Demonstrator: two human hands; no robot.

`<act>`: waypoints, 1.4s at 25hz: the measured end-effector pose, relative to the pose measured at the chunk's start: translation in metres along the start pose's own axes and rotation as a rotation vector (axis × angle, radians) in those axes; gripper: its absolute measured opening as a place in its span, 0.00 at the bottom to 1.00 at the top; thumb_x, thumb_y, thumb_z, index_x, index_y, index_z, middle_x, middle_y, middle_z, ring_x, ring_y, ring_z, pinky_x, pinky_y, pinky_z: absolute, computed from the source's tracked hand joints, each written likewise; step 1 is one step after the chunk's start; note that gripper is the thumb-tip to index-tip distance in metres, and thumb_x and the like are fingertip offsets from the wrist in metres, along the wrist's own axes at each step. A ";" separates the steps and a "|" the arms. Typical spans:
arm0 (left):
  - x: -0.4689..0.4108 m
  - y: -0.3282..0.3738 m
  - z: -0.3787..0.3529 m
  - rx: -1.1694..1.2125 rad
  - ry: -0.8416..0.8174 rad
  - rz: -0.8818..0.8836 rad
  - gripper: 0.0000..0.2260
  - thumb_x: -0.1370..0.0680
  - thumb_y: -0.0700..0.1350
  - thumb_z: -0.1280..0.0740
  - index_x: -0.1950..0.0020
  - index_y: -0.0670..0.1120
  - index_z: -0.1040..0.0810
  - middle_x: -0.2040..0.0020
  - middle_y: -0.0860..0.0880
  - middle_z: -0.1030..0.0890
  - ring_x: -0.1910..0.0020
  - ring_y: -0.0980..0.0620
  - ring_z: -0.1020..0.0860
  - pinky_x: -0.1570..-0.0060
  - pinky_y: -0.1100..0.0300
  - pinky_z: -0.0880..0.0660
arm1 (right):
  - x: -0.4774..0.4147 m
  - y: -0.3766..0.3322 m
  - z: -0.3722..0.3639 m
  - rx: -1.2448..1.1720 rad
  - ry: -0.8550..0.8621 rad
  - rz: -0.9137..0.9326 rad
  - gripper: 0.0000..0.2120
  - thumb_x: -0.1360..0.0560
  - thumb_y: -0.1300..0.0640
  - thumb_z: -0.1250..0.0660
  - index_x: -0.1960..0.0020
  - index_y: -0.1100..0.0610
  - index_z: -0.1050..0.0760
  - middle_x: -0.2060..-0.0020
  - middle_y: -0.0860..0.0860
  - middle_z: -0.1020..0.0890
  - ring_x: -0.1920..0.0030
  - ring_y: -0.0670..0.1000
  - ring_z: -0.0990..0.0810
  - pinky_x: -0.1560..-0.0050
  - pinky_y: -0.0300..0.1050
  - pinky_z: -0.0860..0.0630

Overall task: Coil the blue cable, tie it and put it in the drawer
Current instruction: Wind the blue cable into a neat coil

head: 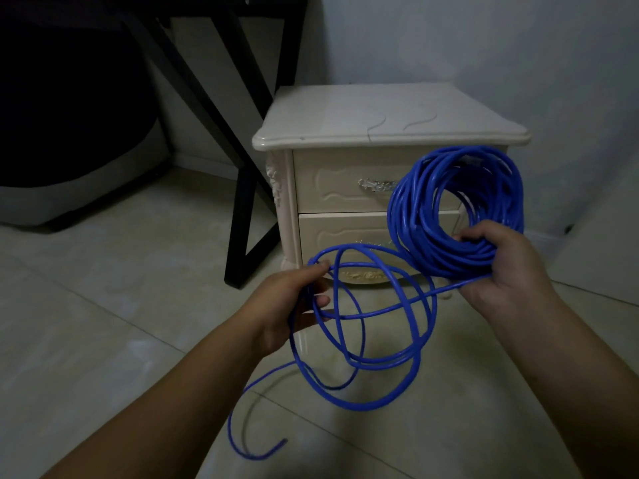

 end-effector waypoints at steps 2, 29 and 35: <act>0.000 0.001 0.000 -0.119 0.011 -0.054 0.12 0.23 0.49 0.33 0.44 0.43 0.21 0.58 0.46 0.20 0.65 0.52 0.21 0.59 0.54 0.20 | -0.001 -0.001 0.001 0.010 0.004 0.001 0.07 0.31 0.69 0.39 0.62 0.58 0.27 0.70 0.52 0.24 0.66 0.52 0.21 0.54 0.56 0.18; 0.007 0.017 -0.017 -0.392 0.022 -0.142 0.16 0.19 0.51 0.41 0.58 0.45 0.18 0.62 0.46 0.19 0.64 0.51 0.25 0.60 0.58 0.26 | 0.013 -0.005 0.001 0.190 0.043 0.254 0.11 0.32 0.71 0.37 0.52 0.61 0.25 0.72 0.53 0.23 0.70 0.50 0.22 0.65 0.45 0.22; 0.011 0.018 -0.023 -0.136 0.049 -0.122 0.12 0.20 0.47 0.39 0.60 0.45 0.20 0.63 0.47 0.19 0.62 0.51 0.24 0.57 0.56 0.27 | 0.041 0.005 -0.009 0.631 -0.012 0.563 0.20 0.32 0.70 0.34 0.50 0.48 0.26 0.61 0.59 0.21 0.62 0.58 0.18 0.57 0.53 0.19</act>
Point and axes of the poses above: each hand's wrist, its own x-axis away from the middle knuckle, its own z-axis out of the back of the hand, y = z × x, the point moved 3 cm from there along -x, towards the middle knuckle
